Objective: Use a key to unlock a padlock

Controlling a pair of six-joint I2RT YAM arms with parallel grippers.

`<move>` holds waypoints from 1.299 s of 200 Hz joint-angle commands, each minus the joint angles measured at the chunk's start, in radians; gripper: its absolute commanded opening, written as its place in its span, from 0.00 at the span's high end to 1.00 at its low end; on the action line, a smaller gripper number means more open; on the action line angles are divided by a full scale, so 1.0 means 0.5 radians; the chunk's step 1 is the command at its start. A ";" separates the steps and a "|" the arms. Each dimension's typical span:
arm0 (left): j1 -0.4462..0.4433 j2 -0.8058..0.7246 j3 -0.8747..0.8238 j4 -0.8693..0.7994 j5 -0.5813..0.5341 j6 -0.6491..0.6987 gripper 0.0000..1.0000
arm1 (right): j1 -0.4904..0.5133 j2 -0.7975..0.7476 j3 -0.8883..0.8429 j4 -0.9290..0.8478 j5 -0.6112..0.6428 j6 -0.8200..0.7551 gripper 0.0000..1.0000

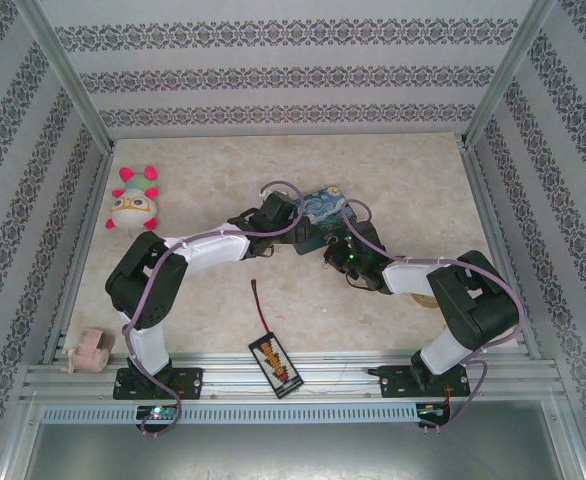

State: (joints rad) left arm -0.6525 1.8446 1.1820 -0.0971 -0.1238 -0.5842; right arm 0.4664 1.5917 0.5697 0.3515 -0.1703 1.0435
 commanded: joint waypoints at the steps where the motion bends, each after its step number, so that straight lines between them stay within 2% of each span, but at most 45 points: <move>1: 0.053 0.017 -0.090 -0.241 -0.038 0.012 0.01 | -0.052 0.001 -0.030 0.070 0.110 0.068 1.00; 107: 0.077 0.002 -0.130 -0.212 -0.012 -0.022 0.01 | -0.059 0.033 -0.047 0.165 0.228 0.191 1.00; 200: 0.090 0.009 -0.125 -0.202 0.030 -0.037 0.01 | -0.031 -0.055 -0.032 0.065 0.251 0.079 1.00; 239: 0.090 0.012 -0.121 -0.228 0.009 -0.014 0.01 | -0.031 -0.083 0.107 -0.310 0.153 -0.194 1.00; 260: 0.090 0.004 -0.125 -0.247 -0.020 0.005 0.01 | -0.043 -0.067 0.108 -0.381 0.114 -0.269 1.00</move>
State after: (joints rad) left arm -0.6327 1.8343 1.1561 -0.0719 -0.0795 -0.6098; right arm 0.4603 1.5711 0.6056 0.2756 -0.1192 0.9932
